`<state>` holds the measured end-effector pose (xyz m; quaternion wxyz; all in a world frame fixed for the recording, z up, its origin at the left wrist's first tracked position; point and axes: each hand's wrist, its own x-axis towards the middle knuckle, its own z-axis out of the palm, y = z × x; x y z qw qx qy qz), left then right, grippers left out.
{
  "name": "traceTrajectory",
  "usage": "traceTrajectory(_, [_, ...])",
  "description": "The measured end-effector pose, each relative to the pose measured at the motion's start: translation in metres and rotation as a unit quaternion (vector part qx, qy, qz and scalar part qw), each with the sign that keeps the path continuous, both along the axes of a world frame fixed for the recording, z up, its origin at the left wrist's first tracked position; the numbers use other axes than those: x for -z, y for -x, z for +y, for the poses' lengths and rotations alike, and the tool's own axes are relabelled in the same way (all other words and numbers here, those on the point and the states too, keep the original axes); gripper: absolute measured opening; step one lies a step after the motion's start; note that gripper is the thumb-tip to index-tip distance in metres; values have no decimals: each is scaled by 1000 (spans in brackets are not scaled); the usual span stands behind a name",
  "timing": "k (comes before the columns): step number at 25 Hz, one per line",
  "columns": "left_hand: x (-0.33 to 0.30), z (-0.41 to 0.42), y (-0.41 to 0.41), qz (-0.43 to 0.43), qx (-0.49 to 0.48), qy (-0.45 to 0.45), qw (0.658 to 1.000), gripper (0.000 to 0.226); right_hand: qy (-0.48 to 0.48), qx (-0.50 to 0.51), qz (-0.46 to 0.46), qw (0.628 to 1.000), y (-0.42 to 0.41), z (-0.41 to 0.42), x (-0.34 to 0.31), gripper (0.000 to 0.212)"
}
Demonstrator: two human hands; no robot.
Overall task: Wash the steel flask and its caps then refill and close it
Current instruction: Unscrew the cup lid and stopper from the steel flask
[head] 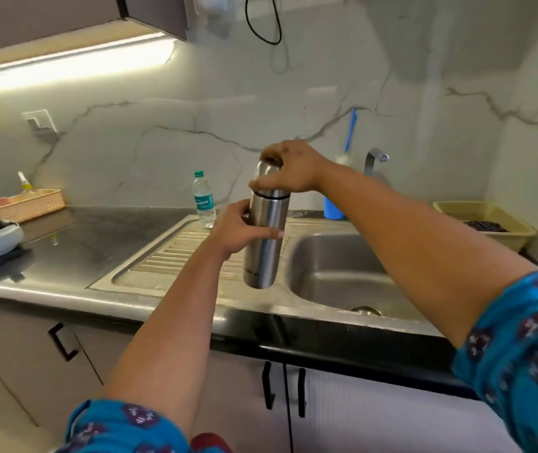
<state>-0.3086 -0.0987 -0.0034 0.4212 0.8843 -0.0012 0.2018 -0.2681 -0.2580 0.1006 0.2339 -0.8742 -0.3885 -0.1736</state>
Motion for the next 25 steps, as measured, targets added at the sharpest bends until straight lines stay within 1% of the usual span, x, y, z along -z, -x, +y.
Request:
traceTrajectory(2, [8, 0, -1, 19, 32, 44, 998, 79, 50, -25, 3, 998, 3, 1, -1, 61])
traceTrajectory(3, [14, 0, -4, 19, 29, 48, 998, 78, 87, -29, 16, 996, 3, 1, -4, 58])
traceTrajectory(4, [19, 0, -7, 20, 24, 44, 999, 77, 123, -31, 48, 991, 1, 1, -7, 55])
traceTrajectory(5, [24, 0, -10, 20, 16, 38, 999, 76, 143, -39, 98, 984, -2, -1, -8, 51])
traceTrajectory(6, [29, 1, -14, 19, 6, 30, 999, 76, 155, -52, 142, 976, -6, -3, -9, 48])
traceTrajectory(7, [33, 2, -19, 19, -2, 26, 999, 78, 162, -64, 167, 970, -12, -4, -8, 46])
traceTrajectory(10, [37, 1, -29, 36, -10, 49, 998, 88, 189, -82, 175, 963, -25, -2, -7, 48])
traceTrajectory(11, [40, 0, -32, 41, -6, 61, 997, 86, 188, -82, 183, 961, -28, -1, -6, 50])
traceTrajectory(13, [46, -2, -35, 37, 2, 85, 996, 68, 165, -75, 200, 963, -31, 3, -6, 51])
traceTrajectory(14, [49, -2, -35, 33, 5, 95, 995, 61, 145, -64, 186, 970, -33, 6, -6, 50])
traceTrajectory(15, [51, -1, -35, 28, 7, 101, 994, 58, 131, -44, 152, 979, -34, 9, -6, 54])
traceTrajectory(16, [52, 1, -36, 24, 7, 103, 994, 59, 132, -16, 111, 985, -34, 14, -6, 63])
traceTrajectory(17, [53, 2, -36, 23, 6, 104, 994, 62, 153, 21, 70, 986, -32, 21, -5, 72])
traceTrajectory(19, [54, 1, -35, 22, 4, 104, 994, 66, 232, 102, 3, 967, -26, 35, 2, 81])
traceTrajectory(20, [55, 0, -33, 21, 2, 108, 994, 66, 255, 128, -11, 958, -24, 41, 6, 79])
traceTrajectory(21, [57, -1, -31, 19, -3, 113, 993, 64, 258, 133, -11, 957, -22, 44, 7, 72])
traceTrajectory(22, [59, -2, -28, 15, -8, 119, 993, 61, 251, 115, 11, 961, -21, 43, 4, 61])
traceTrajectory(24, [64, -3, -23, 6, -13, 126, 992, 55, 238, 37, 102, 965, -24, 33, -8, 42])
traceTrajectory(25, [66, -4, -21, 4, -10, 129, 992, 53, 235, -5, 161, 959, -23, 26, -15, 39])
